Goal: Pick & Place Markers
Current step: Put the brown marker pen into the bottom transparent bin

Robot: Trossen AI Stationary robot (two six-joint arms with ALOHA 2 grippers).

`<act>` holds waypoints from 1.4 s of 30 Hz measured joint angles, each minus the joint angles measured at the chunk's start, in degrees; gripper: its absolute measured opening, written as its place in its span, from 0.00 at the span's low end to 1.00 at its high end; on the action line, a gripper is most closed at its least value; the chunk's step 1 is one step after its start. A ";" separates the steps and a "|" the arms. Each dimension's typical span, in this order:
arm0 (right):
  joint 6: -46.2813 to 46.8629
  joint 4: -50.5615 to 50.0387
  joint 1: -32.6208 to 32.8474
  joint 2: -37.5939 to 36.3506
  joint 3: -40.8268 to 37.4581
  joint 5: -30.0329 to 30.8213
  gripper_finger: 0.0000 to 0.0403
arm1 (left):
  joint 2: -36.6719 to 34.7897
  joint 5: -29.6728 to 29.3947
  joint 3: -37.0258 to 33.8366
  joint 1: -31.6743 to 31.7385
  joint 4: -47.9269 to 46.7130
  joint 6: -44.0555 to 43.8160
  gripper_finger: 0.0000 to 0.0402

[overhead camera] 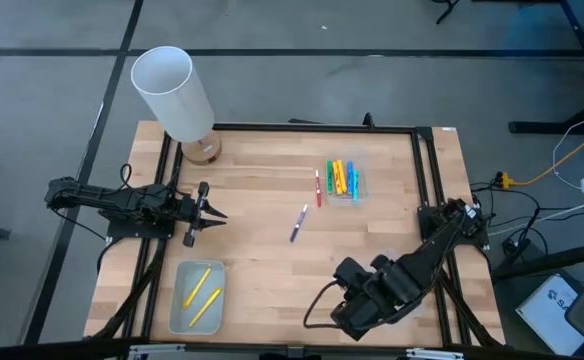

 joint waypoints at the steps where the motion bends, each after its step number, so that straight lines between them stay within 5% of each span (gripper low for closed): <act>1: 0.66 -0.04 0.00 0.00 -0.54 -0.88 0.07 | 0.00 0.01 0.00 -0.01 0.01 -0.02 0.17; 18: 16.39 -0.20 1.77 -9.80 -26.98 -20.32 0.07 | 0.02 0.00 0.00 -0.01 0.02 -0.02 0.17; 42: 15.13 8.18 1.47 -10.51 -42.84 -24.34 0.07 | 0.01 0.00 0.00 0.01 0.00 0.00 0.17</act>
